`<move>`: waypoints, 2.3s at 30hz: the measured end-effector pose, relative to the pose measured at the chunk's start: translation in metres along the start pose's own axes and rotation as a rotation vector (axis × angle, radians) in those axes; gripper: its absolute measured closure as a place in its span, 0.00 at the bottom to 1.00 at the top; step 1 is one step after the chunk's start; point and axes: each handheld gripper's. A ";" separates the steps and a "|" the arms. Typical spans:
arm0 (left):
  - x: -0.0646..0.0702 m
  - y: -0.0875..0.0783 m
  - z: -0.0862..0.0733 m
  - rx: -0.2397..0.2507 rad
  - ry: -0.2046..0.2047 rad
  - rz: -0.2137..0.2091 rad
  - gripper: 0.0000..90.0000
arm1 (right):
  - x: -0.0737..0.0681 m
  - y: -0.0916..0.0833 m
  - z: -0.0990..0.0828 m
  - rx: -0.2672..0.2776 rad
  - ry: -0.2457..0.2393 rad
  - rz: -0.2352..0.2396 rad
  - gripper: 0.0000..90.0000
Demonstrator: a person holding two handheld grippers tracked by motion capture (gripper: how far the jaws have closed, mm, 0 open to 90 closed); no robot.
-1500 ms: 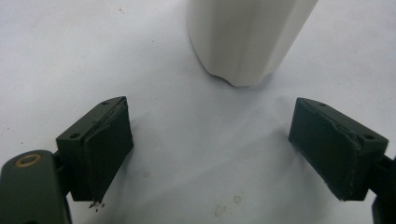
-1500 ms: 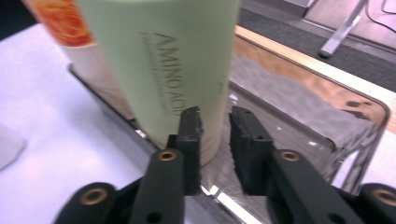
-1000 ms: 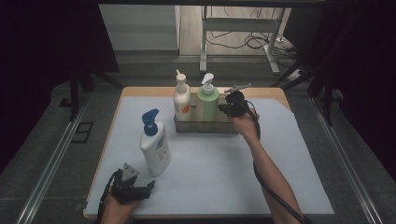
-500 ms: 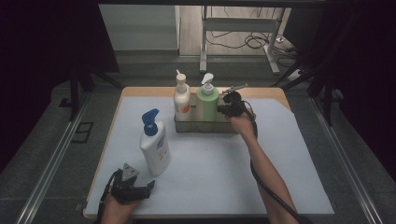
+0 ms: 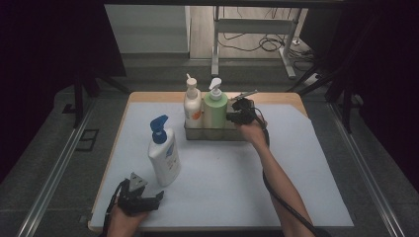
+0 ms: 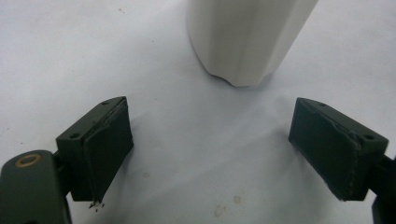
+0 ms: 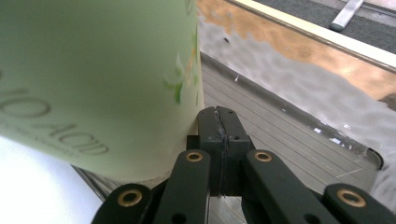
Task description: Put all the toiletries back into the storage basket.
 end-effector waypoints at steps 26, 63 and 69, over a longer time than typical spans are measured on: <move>0.000 0.000 0.000 0.000 0.000 0.000 0.14 | -0.009 0.003 0.001 -0.008 -0.019 -0.021 0.98; 0.000 0.000 0.000 -0.001 0.001 0.000 0.14 | -0.028 -0.060 -0.004 0.038 -0.087 0.048 0.53; 0.000 0.000 0.000 0.001 0.000 0.000 0.14 | -0.034 -0.070 -0.009 0.040 -0.101 0.066 0.43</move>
Point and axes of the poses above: each handheld gripper's, and its own axes: y roughly forward along the jaws, z roughly out of its top, x roughly to its right, and after that the axes turned 4 degrees about x, right-handed
